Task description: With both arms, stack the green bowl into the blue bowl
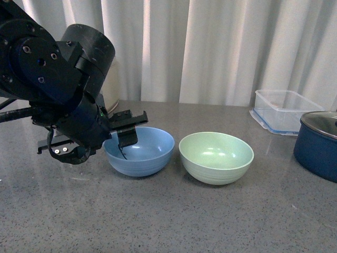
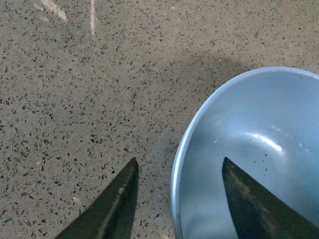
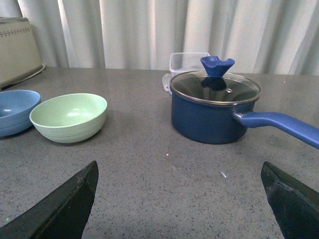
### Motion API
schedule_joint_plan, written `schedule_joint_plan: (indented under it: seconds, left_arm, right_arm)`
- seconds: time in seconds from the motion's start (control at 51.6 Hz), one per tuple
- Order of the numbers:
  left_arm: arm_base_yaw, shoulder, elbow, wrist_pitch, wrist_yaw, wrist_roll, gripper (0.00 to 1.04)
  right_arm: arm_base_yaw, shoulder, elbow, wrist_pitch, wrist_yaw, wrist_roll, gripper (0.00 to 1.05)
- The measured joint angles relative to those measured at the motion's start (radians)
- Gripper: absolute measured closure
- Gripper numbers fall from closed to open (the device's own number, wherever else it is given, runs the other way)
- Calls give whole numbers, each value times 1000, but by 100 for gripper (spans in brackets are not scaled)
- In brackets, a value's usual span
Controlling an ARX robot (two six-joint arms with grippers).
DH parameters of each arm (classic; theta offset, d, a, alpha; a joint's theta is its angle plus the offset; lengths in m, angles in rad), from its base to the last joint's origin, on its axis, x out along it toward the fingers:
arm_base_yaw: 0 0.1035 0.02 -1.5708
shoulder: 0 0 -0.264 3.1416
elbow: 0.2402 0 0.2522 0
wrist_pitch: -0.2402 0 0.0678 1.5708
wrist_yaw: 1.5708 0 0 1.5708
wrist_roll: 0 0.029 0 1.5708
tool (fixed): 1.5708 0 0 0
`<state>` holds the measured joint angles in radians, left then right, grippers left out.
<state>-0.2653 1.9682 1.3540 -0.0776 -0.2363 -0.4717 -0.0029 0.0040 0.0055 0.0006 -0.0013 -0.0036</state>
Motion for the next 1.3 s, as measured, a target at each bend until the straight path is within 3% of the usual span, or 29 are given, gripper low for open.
schedule_joint_plan:
  seconds: [0.174,0.465,0.601,0.659,0.698,0.775,0.911,1.086,1.299]
  left_arm:
    - [16,-160,-117,78,-66,57,5]
    - [16,-509,-451,187,-155,283,7]
    - [15,-534,-470,213,-144,340,8]
    - [40,-543,-606,537,-7,403,22]
    - [52,-564,-700,704,30,423,30]
    - [74,-622,-811,856,59,445,45]
    - [109,-709,-914,906,81,454,65]
    - [151,-829,-1072,916,131,459,101]
    - [212,-996,-1197,883,198,465,101]
  right_arm:
    - [0,0,0,0,0,0,10]
    - [0,0,0,0,0,0,10]
    - [0,0,0,0,0,0,10]
    - [0,0,0,0,0,0,10]
    - [0,0,0,0,0,0,10]
    - [0,0,0,0,0,0,10]
    - [0,0,0,0,0,0,10]
    - [0,0,0,0,0,0,10]
    - [0,0,0,0,0,0,10]
